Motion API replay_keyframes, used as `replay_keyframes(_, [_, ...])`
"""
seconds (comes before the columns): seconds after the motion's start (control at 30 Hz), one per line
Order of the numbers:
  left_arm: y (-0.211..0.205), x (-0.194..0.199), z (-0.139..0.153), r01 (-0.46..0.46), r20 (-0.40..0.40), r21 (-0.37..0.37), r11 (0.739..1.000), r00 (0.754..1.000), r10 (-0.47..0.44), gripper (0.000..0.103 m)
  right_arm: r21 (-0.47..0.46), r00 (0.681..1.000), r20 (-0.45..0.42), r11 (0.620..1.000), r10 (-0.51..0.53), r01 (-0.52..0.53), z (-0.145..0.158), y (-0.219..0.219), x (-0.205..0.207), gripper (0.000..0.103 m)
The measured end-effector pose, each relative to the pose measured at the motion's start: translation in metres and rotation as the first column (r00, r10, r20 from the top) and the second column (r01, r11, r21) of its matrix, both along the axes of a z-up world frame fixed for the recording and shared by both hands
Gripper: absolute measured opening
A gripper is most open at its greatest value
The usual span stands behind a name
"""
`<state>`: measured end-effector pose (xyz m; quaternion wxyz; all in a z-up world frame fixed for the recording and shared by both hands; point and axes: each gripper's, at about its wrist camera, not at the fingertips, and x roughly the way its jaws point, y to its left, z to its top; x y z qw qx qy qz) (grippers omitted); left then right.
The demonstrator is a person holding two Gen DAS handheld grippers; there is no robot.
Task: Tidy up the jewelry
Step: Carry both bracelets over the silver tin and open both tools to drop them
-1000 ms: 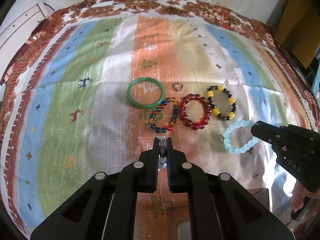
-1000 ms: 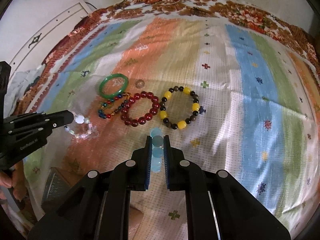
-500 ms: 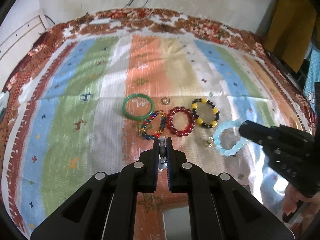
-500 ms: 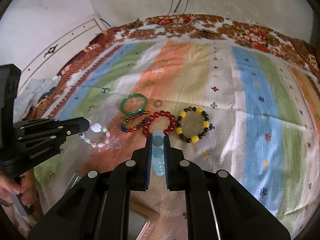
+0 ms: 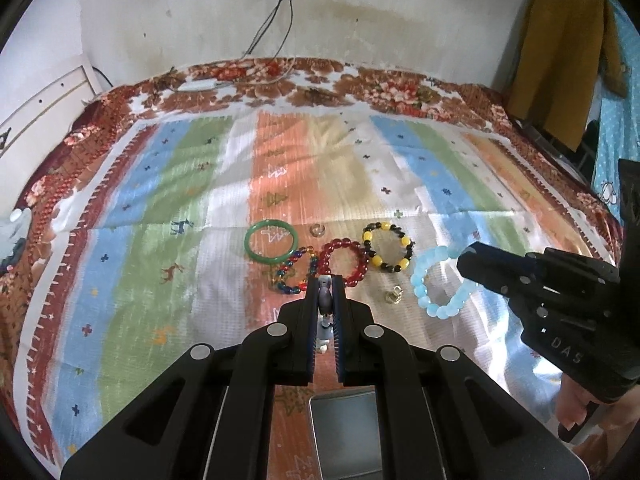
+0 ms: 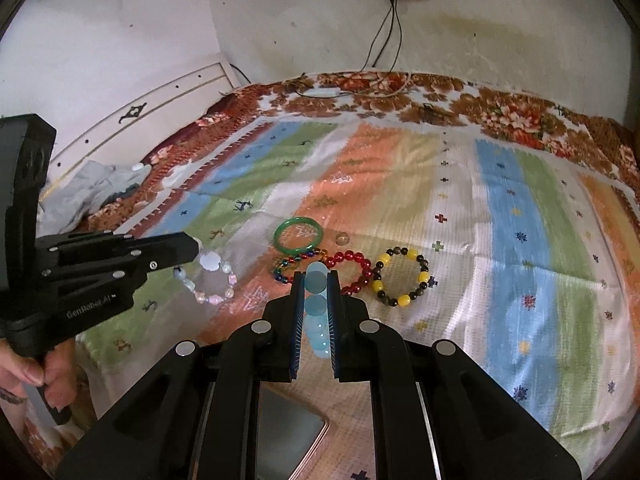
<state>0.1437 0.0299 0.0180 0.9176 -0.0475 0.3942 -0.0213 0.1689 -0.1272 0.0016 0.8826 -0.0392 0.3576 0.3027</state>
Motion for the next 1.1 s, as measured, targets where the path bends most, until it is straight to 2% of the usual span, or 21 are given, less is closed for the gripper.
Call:
replay_keyframes(0.47, [-0.018,-0.035,0.009,0.044,0.058,0.03,0.999,0.997,-0.046,0.006,0.054,0.999,0.03,0.998,0.042,-0.044,0.012,-0.012,-0.031,0.012])
replay_keyframes(0.87, [-0.032,-0.065,0.005,0.091,0.072,0.07,0.993,0.993,-0.096,0.006,0.023,0.995,0.041,0.996,0.086,-0.087,0.01,-0.015,-0.062,0.012])
replay_keyframes(1.1, [-0.034,-0.075,0.001,0.1,0.063,0.061,0.993,0.993,-0.104,0.006,0.019,0.993,0.029,0.993,0.115,-0.116,0.007,-0.015,-0.078,0.012])
